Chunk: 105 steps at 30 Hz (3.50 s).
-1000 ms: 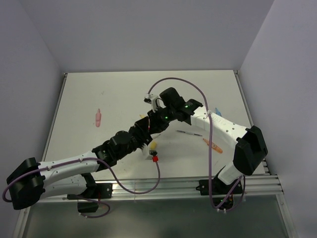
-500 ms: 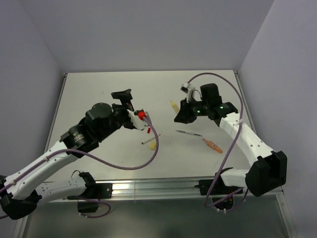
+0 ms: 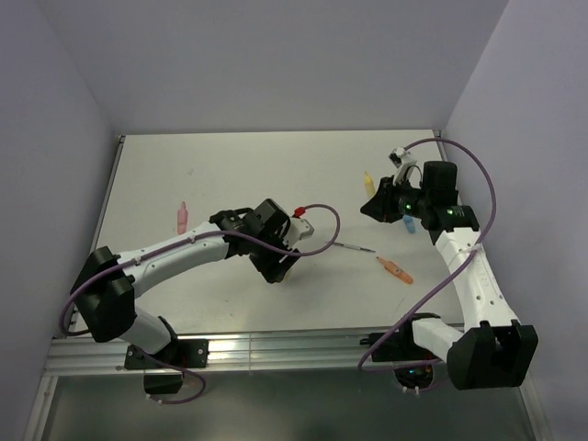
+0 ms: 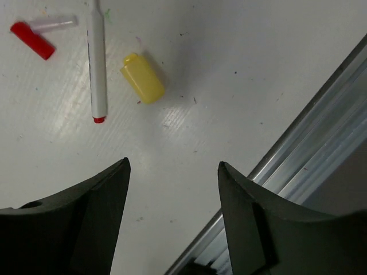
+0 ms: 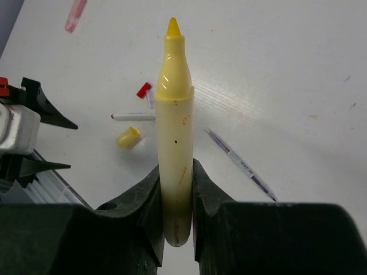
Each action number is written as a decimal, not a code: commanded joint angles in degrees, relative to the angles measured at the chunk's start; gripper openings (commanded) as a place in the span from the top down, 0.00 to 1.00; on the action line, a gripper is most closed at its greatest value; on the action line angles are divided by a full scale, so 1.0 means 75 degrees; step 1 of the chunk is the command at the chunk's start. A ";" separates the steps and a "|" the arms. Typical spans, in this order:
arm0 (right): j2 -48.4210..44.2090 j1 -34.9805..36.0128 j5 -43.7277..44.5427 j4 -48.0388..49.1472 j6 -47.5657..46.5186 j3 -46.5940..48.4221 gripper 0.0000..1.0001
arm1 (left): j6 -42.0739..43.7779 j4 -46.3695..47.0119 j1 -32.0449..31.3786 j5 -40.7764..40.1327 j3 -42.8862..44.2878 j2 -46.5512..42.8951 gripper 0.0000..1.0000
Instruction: Insert the pens into the pen caps
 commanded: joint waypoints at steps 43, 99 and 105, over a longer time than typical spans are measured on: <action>0.0400 -0.0912 -0.0315 -0.0318 0.0050 0.1044 1.00 | -0.2804 0.0758 -0.0003 -0.1237 0.0993 0.2918 0.70; 0.2825 0.4759 0.0271 -0.4210 -0.2130 0.3249 1.00 | 0.8833 0.4496 -0.0976 -0.1321 -0.2744 -0.4128 1.00; 0.2803 0.5029 0.0389 -0.4198 -0.2130 0.3296 1.00 | 0.8974 0.4250 -0.0976 -0.1097 -0.2744 -0.3963 1.00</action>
